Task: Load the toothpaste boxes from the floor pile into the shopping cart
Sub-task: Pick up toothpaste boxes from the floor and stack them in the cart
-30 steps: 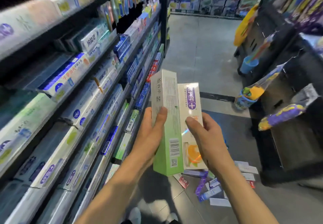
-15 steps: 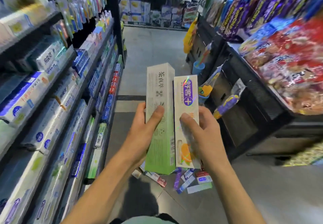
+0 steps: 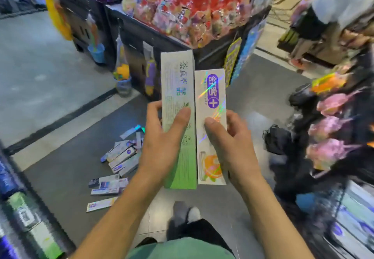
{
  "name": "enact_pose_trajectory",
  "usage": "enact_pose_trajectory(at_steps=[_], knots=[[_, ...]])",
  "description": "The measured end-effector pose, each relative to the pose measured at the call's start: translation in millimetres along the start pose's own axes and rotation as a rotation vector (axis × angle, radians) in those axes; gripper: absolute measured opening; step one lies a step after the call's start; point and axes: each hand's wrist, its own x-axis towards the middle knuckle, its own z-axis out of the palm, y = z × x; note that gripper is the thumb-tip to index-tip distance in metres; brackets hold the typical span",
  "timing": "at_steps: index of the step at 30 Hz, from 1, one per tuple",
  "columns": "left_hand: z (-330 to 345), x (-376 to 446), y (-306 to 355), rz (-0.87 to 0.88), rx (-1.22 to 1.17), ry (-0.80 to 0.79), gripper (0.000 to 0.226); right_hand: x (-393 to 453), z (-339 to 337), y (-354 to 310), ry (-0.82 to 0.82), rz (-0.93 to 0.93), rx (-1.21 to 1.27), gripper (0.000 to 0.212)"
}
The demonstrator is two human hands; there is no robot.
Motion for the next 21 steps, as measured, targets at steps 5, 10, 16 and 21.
enact_pose_trajectory(at_steps=[5,10,16,21], knots=[[89,-46,-16,-0.003,0.031,-0.24,0.028,-53,-99,-3,0.257,-0.019,0.006,0.047],[183,-99,-37,0.017,0.135,-0.424,0.037,-104,-202,2,0.459,-0.031,0.026,0.035],[323,-195,-66,-0.075,0.139,-0.673,0.057,-180,-353,-1,0.636,-0.018,0.064,0.041],[425,-274,-79,-0.182,0.127,-0.906,0.064,-246,-462,-6,0.84,0.001,0.056,0.037]])
